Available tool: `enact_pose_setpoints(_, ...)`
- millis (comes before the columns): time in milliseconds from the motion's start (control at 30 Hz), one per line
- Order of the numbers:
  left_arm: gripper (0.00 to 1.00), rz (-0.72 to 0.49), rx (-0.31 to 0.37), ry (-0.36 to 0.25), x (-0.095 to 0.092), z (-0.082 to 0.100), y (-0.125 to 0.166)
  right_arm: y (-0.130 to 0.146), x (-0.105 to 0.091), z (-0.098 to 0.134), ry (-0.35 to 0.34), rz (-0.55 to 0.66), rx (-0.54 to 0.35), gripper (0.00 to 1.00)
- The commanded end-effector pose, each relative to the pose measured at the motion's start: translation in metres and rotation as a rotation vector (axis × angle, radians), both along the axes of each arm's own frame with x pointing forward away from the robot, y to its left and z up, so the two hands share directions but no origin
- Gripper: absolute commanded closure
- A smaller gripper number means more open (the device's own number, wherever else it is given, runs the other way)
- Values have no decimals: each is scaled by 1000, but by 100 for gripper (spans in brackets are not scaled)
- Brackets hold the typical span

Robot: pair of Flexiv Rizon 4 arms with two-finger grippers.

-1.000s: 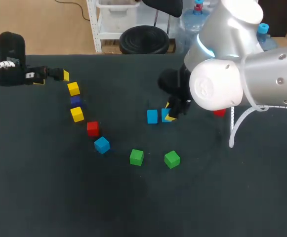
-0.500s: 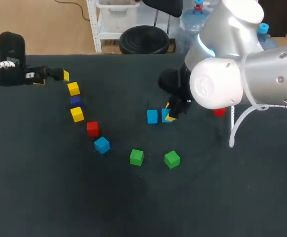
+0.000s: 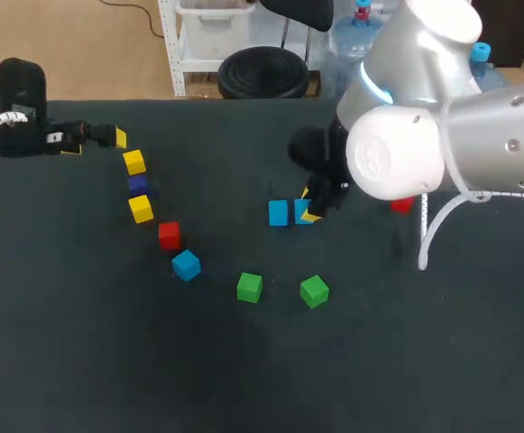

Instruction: Place the blue cubes, place green cubes on the blue cubes, place the yellow cubes on the green cubes, then place the red cubes on the yellow cubes, and place purple cube on the red cubes.

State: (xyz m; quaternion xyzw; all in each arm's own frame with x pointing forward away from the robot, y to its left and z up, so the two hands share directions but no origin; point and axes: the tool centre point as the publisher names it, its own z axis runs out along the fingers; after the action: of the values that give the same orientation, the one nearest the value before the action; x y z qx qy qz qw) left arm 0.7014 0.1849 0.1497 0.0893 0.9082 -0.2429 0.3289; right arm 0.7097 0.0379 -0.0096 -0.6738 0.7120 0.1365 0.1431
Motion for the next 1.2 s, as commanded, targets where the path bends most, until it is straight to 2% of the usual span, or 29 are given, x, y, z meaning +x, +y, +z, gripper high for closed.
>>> enact_pose_setpoints(33, 0, 1, 1, 1, 0, 0, 0, -1, -2, 0, -2, 0, 3, 85)
enact_pose_setpoints(267, 0, 1, 1, 1, 0, 0, 0, -2, -3, 0, 2, 2, 5, 81)
enact_pose_setpoints(333, 0, 1, 1, 1, 0, 0, 0, -2, -3, 0, 2, 2, 5, 71)
enact_pose_setpoints(400, 0, 1, 1, 1, 0, 0, 0, -2, -2, 0, 1, 2, 5, 65)
enact_pose_setpoints(800, 0, 1, 1, 1, 0, 0, 0, -4, -1, -1, -1, 3, 1, 64)
enact_pose_setpoints(967, 0, 1, 1, 1, 0, 0, 0, -3, 0, 0, -2, 5, 2, 56)
enact_pose_setpoints(1000, 0, 1, 1, 1, 0, 0, 0, -3, 1, 0, -2, 6, 3, 52)
enact_pose_setpoints(1033, 0, 1, 1, 1, 0, 0, 0, -3, 1, 1, -2, 6, 3, 42)
enact_pose_setpoints(1100, 0, 1, 1, 1, 0, 0, 0, -3, 1, 1, -3, 7, 4, 12)
enact_pose_setpoints(1133, 0, 1, 1, 1, 0, 0, 0, -3, 1, 1, -3, 8, 4, 2)
enact_pose_setpoints(1200, 0, 1, 1, 1, 0, 0, 0, -2, 1, 2, -3, 9, 5, 0)
